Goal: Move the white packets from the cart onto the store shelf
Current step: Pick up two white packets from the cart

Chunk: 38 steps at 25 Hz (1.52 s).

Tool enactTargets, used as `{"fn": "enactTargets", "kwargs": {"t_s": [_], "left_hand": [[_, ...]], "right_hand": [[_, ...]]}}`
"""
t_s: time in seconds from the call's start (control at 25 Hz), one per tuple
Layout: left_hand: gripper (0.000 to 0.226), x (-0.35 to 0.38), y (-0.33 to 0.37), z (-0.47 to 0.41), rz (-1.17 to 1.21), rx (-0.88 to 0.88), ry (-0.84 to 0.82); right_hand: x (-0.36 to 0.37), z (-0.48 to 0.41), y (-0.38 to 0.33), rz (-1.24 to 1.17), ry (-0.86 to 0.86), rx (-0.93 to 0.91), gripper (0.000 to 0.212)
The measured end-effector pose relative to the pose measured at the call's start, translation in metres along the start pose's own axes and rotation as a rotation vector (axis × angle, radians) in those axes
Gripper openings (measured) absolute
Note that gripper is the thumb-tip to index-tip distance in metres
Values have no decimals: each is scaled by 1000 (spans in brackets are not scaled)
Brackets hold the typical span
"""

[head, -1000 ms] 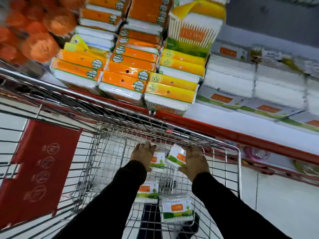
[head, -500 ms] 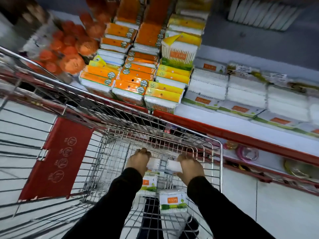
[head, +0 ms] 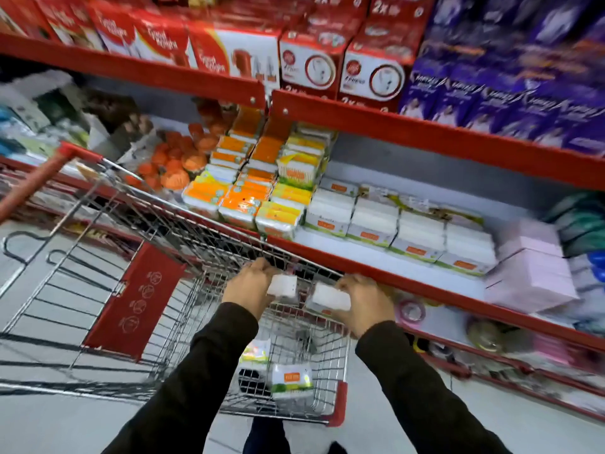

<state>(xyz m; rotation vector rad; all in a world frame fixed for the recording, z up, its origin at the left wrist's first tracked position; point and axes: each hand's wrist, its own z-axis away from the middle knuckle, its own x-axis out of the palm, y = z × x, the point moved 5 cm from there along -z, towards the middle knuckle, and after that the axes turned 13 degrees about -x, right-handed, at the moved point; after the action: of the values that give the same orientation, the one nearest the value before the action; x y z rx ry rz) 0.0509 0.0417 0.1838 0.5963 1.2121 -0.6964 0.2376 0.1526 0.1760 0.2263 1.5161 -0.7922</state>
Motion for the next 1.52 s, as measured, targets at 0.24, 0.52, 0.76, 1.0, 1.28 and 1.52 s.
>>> {"fn": "enactTargets", "kwargs": {"t_s": [0.24, 0.52, 0.76, 1.0, 1.28, 1.52], "left_hand": [[53, -72, 80, -33, 29, 157, 187], [42, -49, 121, -92, -78, 146, 143], [41, -36, 125, -118, -83, 158, 124], [49, -24, 122, -119, -52, 187, 87], [61, -18, 108, -93, 49, 272, 197], [61, 39, 52, -41, 109, 153, 114]], "right_hand": [[-90, -16, 41, 93, 193, 70, 48], [-75, -58, 73, 174, 108, 155, 48], [-52, -83, 79, 223, 48, 142, 46], [-39, -89, 79, 255, 68, 118, 48], [-33, -61, 53, 83, 193, 29, 52], [33, -29, 7, -25, 1, -58, 51]]}}
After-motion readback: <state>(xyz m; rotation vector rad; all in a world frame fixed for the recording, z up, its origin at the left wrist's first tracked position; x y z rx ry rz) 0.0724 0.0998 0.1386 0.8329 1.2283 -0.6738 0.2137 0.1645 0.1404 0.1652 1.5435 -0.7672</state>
